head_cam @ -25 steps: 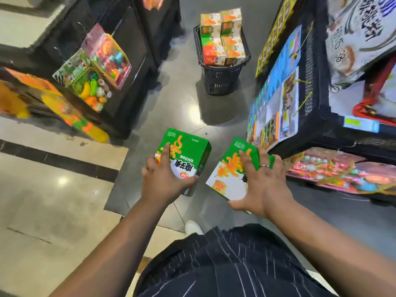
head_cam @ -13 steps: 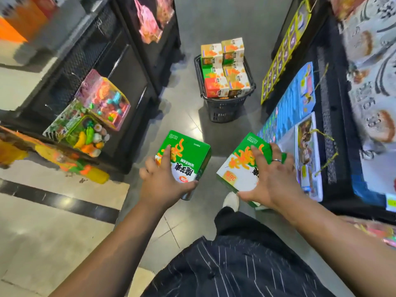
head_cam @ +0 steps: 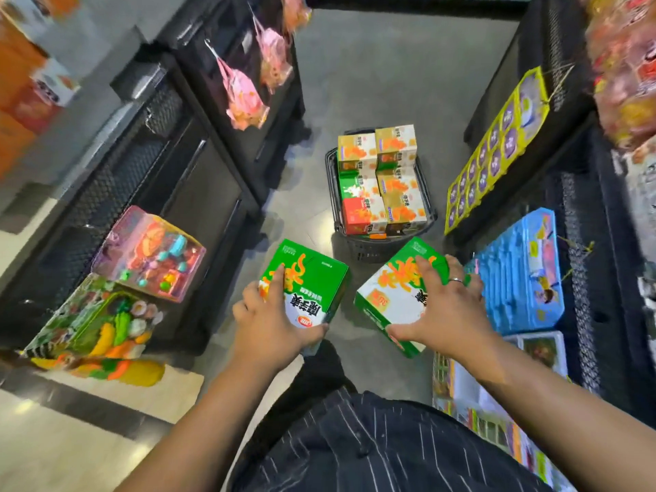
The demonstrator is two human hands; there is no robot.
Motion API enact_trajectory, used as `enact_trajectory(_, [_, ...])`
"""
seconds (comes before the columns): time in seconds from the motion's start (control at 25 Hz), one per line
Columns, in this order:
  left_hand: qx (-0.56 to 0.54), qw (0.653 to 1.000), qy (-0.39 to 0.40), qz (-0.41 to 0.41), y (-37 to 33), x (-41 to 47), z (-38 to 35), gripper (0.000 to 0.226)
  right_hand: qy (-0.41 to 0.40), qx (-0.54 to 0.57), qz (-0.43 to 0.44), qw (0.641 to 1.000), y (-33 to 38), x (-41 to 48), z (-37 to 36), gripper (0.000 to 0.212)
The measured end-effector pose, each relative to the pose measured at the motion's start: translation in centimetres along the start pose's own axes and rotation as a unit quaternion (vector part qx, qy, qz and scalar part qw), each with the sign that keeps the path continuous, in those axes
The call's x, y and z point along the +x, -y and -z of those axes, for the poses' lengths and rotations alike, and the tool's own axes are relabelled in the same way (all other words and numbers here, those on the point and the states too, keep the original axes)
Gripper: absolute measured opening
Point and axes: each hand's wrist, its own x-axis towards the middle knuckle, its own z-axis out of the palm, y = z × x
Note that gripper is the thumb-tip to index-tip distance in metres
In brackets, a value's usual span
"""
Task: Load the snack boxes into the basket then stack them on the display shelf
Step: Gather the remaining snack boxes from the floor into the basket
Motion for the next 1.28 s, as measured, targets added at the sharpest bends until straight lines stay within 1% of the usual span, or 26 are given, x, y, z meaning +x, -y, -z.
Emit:
enact_trajectory(0.08, [0.002,1.0,0.017,-0.018,-0.6,5.8,0.5,0.122,-0.012,0.006,-0.031,0.999,0.5,5.0,0.8,0.126])
enact_trajectory(0.24, [0.039,0.994,0.057,-0.089,-3.0,17.3,2.0,0.124,-0.027,0.021,-0.105,0.994,1.6,14.4,2.4,0.126])
enact_trajectory(0.32, [0.064,0.987,0.086,-0.119,-4.3,22.4,2.7,0.123,-0.029,0.037,-0.152,0.987,2.3,18.4,3.3,0.125])
enact_trajectory(0.4, [0.101,0.976,0.099,-0.168,-5.7,27.0,3.0,0.124,-0.034,0.063,-0.196,0.978,2.9,21.9,4.1,0.123])
enact_trajectory(0.48, [0.127,0.964,0.127,-0.198,-7.1,30.9,2.8,0.125,-0.027,0.074,-0.232,0.969,2.9,24.8,4.6,0.121])
enact_trajectory(0.64, [0.146,0.946,0.17,-0.236,-10.4,36.6,0.6,0.123,-0.023,0.094,-0.269,0.958,1.4,29.9,4.9,0.118])
enact_trajectory(0.8, [0.172,0.931,0.195,-0.256,-13.5,41.2,-3.8,0.122,-0.008,0.089,-0.263,0.961,-1.8,36.7,4.3,0.118])
enact_trajectory(1.0, [0.194,0.922,0.238,-0.238,-16.1,46.3,-9.5,0.121,0.01,0.095,-0.241,0.966,-5.5,45.2,2.4,0.12])
enact_trajectory(1.16, [0.212,0.904,0.303,-0.216,-17.3,50.2,-14.0,0.123,0.05,0.095,-0.199,0.974,-7.5,50.3,-1.3,0.12])
enact_trajectory(1.28, [0.217,0.902,0.316,-0.198,-16.9,52.9,-17.8,0.119,0.051,0.089,-0.194,0.976,-8.8,53.8,-5.3,0.119])
